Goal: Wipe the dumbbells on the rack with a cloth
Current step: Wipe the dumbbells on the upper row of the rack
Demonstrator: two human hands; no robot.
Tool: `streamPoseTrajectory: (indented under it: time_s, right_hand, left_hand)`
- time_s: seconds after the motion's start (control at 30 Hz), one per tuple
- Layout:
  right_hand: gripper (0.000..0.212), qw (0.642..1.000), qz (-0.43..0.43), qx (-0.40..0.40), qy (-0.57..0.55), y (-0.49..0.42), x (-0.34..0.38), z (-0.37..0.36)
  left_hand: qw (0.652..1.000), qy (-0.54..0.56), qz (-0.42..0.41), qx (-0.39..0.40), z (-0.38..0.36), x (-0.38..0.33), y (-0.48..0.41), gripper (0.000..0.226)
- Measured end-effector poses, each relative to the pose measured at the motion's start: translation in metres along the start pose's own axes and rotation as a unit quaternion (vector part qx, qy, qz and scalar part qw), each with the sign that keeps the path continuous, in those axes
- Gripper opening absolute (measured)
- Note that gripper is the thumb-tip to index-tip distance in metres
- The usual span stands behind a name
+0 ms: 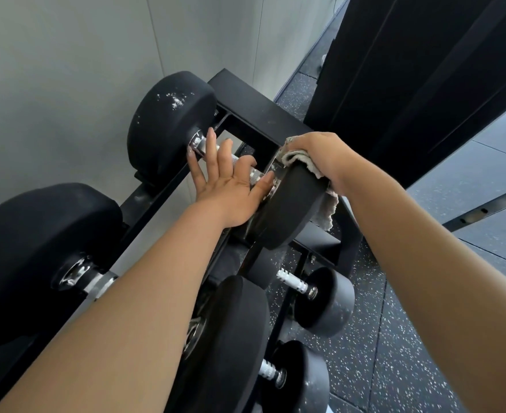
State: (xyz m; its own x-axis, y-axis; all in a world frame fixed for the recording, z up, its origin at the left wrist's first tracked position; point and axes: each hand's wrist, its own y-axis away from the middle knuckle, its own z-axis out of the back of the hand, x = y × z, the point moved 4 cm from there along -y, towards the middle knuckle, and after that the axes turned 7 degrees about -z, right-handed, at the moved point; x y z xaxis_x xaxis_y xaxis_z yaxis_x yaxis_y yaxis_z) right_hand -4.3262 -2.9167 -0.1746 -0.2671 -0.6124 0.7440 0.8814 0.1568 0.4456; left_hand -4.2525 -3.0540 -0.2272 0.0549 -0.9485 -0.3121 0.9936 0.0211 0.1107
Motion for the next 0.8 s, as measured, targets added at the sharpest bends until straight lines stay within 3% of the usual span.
streamPoseTrajectory:
  time_s: [0.07, 0.27, 0.33, 0.47, 0.53, 0.63, 0.8]
  right_hand:
    - [0.013, 0.998, 0.014, -0.050, -0.033, 0.007, -0.001, -0.001]
    - [0.023, 0.957, 0.171, -0.228, 0.054, 0.056, -0.013, -0.023]
    - [0.027, 0.948, 0.198, -0.240, 0.062, 0.062, -0.022, -0.031]
    - [0.024, 0.961, 0.179, -0.211, 0.006, 0.053, -0.026, -0.024]
    - [0.015, 0.974, 0.166, -0.148, -0.047, 0.043, -0.021, -0.016]
    - [0.019, 0.981, 0.128, -0.045, -0.137, 0.021, -0.015, -0.002]
    - [0.010, 0.995, -0.002, 0.026, -0.098, -0.010, -0.013, 0.010]
  left_hand:
    - [1.000, 0.002, 0.005, 0.012, 0.002, -0.001, 0.000, 0.053]
    - [1.000, 0.012, 0.018, 0.017, 0.003, -0.003, -0.001, 0.051]
    - [1.000, 0.024, 0.015, 0.008, 0.003, -0.004, -0.001, 0.049]
    - [0.999, 0.040, 0.003, -0.006, 0.004, -0.004, 0.002, 0.040]
    - [0.999, 0.043, 0.002, -0.009, 0.004, -0.004, 0.001, 0.039]
    - [0.999, 0.044, 0.006, -0.010, 0.003, -0.004, 0.001, 0.041]
    - [0.999, 0.038, 0.014, -0.004, 0.003, -0.004, 0.000, 0.042]
